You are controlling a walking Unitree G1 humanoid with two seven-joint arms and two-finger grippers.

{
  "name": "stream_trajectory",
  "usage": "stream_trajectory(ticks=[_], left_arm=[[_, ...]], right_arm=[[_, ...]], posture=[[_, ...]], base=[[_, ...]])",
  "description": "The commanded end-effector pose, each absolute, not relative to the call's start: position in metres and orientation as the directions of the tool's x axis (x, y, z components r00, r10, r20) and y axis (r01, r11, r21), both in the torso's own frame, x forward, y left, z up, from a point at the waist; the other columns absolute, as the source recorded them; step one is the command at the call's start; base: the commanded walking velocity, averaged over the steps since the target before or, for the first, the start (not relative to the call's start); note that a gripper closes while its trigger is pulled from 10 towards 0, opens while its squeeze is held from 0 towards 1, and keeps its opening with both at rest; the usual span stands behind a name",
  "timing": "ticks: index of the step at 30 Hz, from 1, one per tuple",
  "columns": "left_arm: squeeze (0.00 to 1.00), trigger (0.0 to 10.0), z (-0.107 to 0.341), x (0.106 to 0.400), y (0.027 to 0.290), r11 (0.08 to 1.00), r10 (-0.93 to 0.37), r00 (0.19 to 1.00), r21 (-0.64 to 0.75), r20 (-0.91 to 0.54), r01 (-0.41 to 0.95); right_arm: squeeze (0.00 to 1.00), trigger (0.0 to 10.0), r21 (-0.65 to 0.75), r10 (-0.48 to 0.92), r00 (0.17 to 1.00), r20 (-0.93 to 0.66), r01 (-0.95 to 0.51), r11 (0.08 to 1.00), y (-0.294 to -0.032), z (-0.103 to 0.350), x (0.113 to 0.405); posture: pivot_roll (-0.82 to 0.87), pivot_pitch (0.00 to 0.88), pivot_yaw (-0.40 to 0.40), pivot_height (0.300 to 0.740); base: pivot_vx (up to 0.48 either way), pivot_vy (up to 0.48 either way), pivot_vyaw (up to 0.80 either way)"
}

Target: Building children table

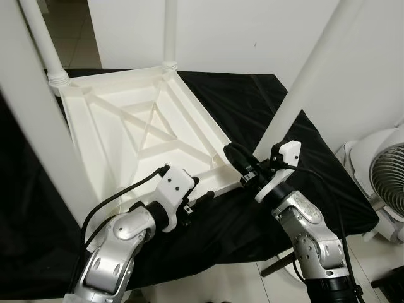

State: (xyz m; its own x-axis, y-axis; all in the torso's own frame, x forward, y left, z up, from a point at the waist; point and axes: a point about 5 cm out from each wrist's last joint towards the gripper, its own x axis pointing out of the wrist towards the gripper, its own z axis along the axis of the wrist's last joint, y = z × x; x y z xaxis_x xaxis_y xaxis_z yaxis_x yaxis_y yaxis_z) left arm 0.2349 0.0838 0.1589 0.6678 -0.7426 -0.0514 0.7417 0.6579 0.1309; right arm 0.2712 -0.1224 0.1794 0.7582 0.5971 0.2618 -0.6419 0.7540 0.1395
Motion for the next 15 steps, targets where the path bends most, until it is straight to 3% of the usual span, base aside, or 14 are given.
stream_trajectory(ticks=[1, 15], left_arm=[[0.0, 10.0, 0.161, 0.229, 0.084, 0.629, -0.77, 0.637, 0.119, -0.038, 0.768], [0.0, 10.0, 0.17, 0.203, 0.116, 0.743, -0.665, 0.746, 0.118, 0.026, 0.658]], right_arm=[[0.0, 10.0, 0.152, 0.6, 0.759, 0.252, -0.643, 0.75, -0.124, 0.177, 0.27], [0.0, 10.0, 0.143, 0.601, 0.763, 0.235, -0.639, 0.756, -0.121, 0.169, 0.275]], posture=[[0.13, 0.065, -0.083, 0.74], [0.19, 0.085, -0.106, 0.74]], base=[[0.0, 0.0, 0.0], [0.0, 0.0, 0.0]])
